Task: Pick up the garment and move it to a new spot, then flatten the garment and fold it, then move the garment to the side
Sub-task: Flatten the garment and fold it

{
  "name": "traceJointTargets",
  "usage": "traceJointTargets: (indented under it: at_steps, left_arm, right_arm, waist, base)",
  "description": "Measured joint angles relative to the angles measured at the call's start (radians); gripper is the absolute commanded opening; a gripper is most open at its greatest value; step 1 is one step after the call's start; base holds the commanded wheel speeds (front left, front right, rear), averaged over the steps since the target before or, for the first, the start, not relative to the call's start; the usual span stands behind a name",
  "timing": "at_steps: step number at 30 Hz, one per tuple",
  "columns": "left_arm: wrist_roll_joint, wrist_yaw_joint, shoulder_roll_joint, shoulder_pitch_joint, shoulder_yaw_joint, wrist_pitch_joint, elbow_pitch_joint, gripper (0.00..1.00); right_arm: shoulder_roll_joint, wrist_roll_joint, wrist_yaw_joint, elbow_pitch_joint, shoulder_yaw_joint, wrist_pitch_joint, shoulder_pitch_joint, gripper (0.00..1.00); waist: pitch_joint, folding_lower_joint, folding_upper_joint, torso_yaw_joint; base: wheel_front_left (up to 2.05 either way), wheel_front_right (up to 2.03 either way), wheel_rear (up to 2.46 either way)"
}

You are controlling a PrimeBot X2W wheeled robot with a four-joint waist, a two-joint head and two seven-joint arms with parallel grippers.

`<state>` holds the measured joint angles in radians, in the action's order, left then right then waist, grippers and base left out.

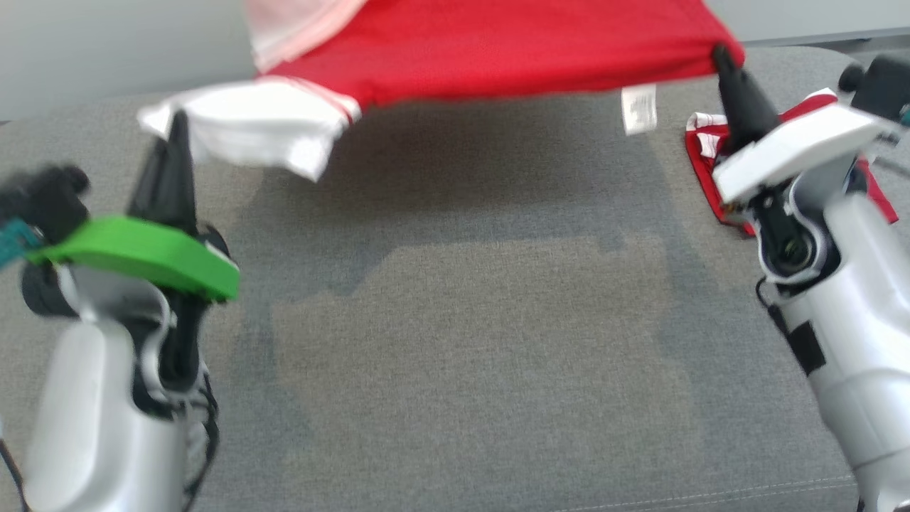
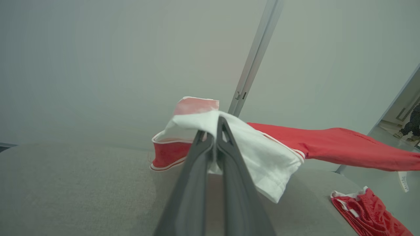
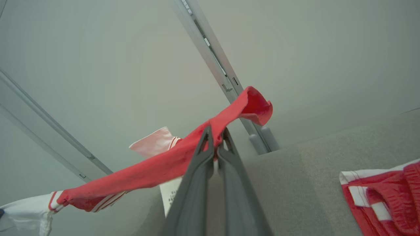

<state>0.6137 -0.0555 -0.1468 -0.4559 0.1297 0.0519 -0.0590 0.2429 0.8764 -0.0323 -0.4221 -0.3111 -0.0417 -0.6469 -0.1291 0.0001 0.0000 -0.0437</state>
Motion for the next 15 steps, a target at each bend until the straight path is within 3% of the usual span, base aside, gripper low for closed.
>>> traceJointTargets:
  at_steps: [3, 8, 15]
  left_arm:
    - [0.017, -0.019, 0.054, 0.155, 0.0, -0.028, -0.035, 0.0]
    - [0.02, -0.015, 0.11, 0.299, 0.055, -0.071, -0.113, 0.0]
    - [0.038, 0.009, 0.092, 0.325, 0.039, -0.154, -0.128, 0.0]
  right_arm:
    - [-0.026, 0.025, -0.011, -0.069, -0.019, 0.008, 0.1, 0.0]
    - [-0.044, 0.06, -0.025, -0.168, -0.003, -0.021, 0.252, 0.0]
    - [-0.097, 0.106, -0.073, -0.169, 0.027, -0.112, 0.275, 0.0]
  waist:
    - [-0.024, 0.0, 0.0, 0.0]
    - [-0.062, 0.0, 0.0, -0.009]
    - [-0.071, 0.0, 0.0, -0.026]
  base:
    - [0.0, 0.0, 0.0]
    - [0.0, 0.0, 0.0]
    - [0.0, 0.0, 0.0]
